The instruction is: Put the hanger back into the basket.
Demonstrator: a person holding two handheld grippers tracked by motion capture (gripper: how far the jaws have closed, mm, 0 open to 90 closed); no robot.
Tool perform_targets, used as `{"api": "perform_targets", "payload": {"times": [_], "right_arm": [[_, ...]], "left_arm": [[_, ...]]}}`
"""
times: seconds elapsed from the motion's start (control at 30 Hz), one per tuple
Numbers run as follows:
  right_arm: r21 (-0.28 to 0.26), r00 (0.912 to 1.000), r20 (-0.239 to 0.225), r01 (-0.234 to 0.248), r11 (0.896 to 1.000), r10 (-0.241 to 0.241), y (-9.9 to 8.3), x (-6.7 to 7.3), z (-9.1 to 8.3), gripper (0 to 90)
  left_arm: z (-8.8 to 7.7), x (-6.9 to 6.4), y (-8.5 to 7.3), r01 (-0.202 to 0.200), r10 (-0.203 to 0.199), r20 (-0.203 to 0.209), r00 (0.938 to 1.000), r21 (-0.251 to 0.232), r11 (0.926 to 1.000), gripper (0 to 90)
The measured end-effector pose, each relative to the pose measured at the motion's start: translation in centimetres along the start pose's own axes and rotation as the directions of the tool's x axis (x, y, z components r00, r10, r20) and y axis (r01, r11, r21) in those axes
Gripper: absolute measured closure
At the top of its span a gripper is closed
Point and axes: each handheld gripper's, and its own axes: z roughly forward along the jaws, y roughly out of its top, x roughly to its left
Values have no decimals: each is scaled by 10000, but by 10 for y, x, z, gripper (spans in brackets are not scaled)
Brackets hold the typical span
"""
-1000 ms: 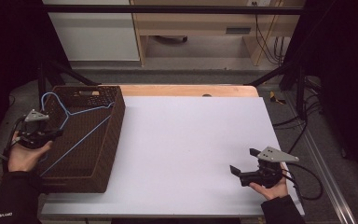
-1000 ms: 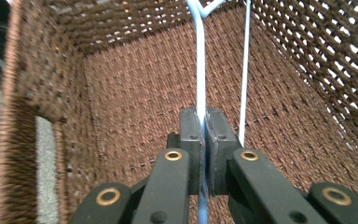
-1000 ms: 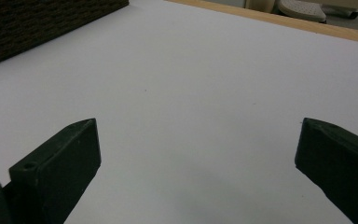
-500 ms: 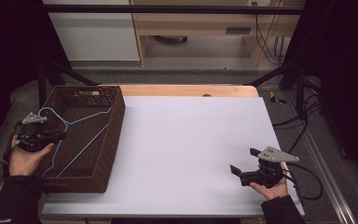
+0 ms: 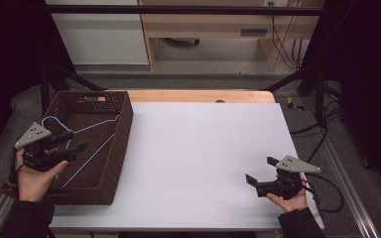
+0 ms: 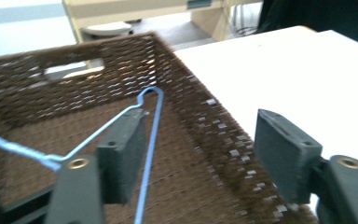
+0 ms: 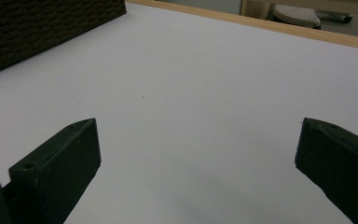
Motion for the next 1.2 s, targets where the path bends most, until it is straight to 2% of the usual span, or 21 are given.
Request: {"api": "perform_targets", "payload": {"times": [0.13,0.23,0.4,0.53,0.63,0.93,1.03,1.1,1.13,1.2], "right_arm": [[-64,10000,-16,-18,10000,18,0,0,-1,6],[-101,10000,-22,34,9999,-34,1,0,-1,6],[-150,10000,-16,29,9999,-29,1,0,-2,6],[-164,10000,2,51,9999,-51,1,0,-3,6],[-186,10000,-17,50,9998,-50,1,0,-4,6],[-247,10000,15,55,9997,-55,2,-1,-5,6],[-244,10000,26,52,9997,-52,2,-1,-5,6],[-242,10000,28,60,9997,-59,1,-1,-5,6],[-252,10000,25,75,9997,-74,1,-1,-6,6],[-259,10000,21,63,9996,-63,2,-2,-6,6]], "left_arm": [[3,-21,0,-57,71,473,9989,-303,9995,211],[7,-38,0,-256,280,761,9967,-326,9991,172],[14,-64,0,-703,746,1213,9898,-390,9968,132],[21,-84,-3,-810,876,1564,9838,-478,9956,107],[27,-98,-7,-956,1025,1880,9768,-454,9944,106],[46,-116,-28,-833,899,2343,9680,-379,9958,97],[50,-120,-34,-849,878,2456,9654,-222,9961,94],[51,-122,-39,-867,922,2393,9666,-335,9957,93],[52,-123,-41,-876,923,2502,9638,-301,9957,100],[55,-124,-44,-916,913,2529,9632,-107,9957,89]]}}
